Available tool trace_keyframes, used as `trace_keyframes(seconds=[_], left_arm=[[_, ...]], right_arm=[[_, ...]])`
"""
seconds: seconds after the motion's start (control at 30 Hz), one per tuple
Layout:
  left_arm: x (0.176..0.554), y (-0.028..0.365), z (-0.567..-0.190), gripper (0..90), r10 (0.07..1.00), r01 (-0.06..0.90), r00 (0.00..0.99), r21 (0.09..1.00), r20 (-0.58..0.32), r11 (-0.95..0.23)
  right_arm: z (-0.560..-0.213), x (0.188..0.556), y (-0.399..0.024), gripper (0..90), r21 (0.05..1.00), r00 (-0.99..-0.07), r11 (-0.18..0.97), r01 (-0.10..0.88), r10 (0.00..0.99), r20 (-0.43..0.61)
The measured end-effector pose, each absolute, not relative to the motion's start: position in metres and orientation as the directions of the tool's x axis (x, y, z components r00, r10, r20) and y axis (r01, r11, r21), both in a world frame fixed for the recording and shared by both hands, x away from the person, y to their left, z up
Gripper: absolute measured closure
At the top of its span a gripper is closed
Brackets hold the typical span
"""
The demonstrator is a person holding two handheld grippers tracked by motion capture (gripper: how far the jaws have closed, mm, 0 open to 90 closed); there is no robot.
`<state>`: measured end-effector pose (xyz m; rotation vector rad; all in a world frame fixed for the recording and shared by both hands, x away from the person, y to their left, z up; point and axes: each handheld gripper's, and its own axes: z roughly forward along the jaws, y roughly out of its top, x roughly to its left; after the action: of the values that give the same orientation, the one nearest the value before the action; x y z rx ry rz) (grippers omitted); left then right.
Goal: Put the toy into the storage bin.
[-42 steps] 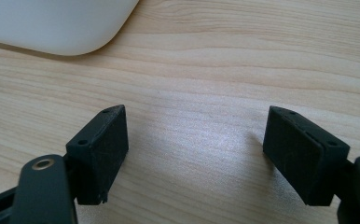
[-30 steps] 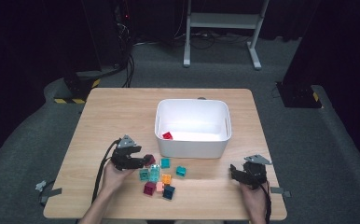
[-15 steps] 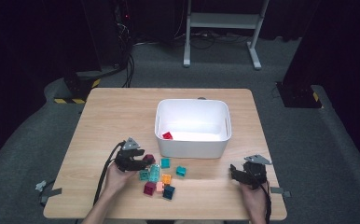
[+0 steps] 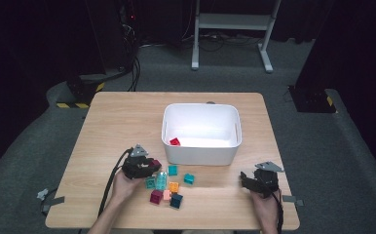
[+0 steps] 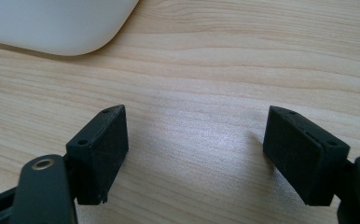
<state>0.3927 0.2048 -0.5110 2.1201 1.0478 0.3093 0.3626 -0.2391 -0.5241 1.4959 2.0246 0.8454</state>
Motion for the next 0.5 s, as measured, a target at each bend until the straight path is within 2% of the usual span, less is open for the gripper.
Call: trace_keyframes(seconds=[0.23,0.5], left_arm=[[0.3927,0.2055,-0.5104,57.7,0.766,0.586,0.635,0.71,-0.102,-0.391],[0.3896,0.208,-0.5035,58.4,0.751,0.583,0.645,0.726,-0.141,-0.364]], right_arm=[[-0.5241,0.3627,-0.2393,21.9,0.721,-0.288,0.213,0.66,0.958,-0.019],[-0.524,0.3627,-0.2392,21.9,0.72,-0.286,0.211,0.661,0.958,-0.018]])
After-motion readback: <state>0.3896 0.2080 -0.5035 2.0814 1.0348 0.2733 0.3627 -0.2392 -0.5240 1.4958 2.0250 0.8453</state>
